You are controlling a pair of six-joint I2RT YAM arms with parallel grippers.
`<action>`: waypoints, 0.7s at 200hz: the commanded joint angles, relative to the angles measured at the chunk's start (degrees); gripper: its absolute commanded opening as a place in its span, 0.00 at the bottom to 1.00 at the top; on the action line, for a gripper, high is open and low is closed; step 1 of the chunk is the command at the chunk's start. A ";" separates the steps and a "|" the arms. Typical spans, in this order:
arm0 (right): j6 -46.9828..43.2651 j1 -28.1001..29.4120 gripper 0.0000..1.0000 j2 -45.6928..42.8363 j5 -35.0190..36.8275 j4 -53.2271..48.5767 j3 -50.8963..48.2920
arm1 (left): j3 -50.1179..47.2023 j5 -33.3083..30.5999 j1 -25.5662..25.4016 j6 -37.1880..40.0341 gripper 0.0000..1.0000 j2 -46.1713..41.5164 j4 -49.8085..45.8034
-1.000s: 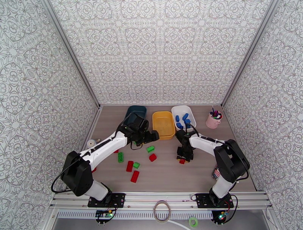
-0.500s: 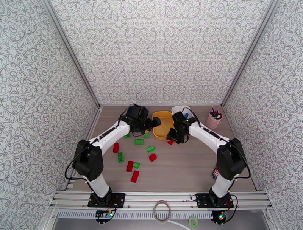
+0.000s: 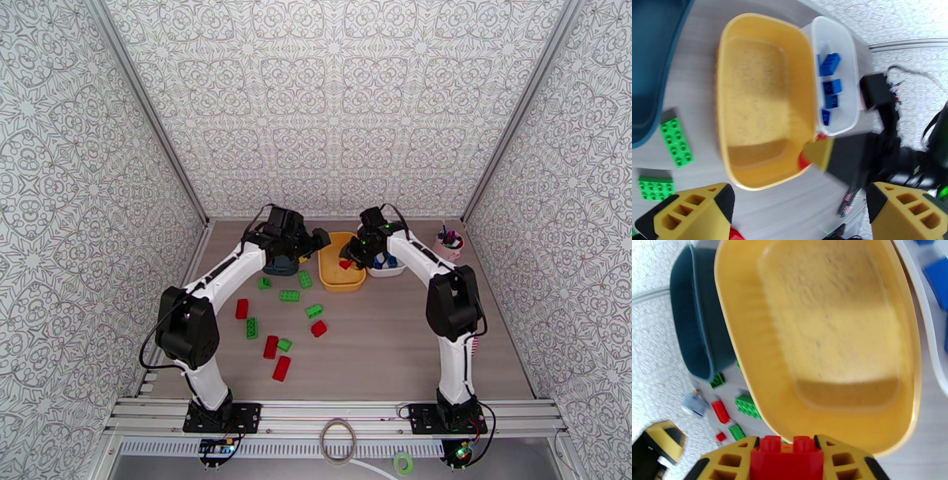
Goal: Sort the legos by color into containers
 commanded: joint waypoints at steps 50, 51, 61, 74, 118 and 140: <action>-1.79 -0.92 0.56 2.90 -1.50 -5.55 9.99 | -8.79 -10.04 0.25 8.12 0.94 -10.45 -10.04; -1.85 -0.93 0.56 2.84 -1.44 -5.72 10.04 | -8.93 -10.15 0.17 8.16 0.94 -10.60 -10.08; -2.47 -0.88 0.57 1.88 -0.95 -6.66 10.00 | -10.55 -11.44 -0.31 8.75 0.94 -12.23 -11.17; -3.55 -0.88 0.58 0.23 -0.10 -7.92 9.36 | -12.51 -13.08 -1.15 9.40 0.94 -14.37 -12.46; -8.32 -0.07 0.59 -9.20 6.44 -13.05 0.98 | -18.76 -18.68 -6.82 9.56 0.94 -19.72 -16.61; -9.63 1.25 0.60 -15.70 9.77 -13.45 -7.24 | -21.83 -20.25 -10.81 8.67 0.93 -20.85 -16.83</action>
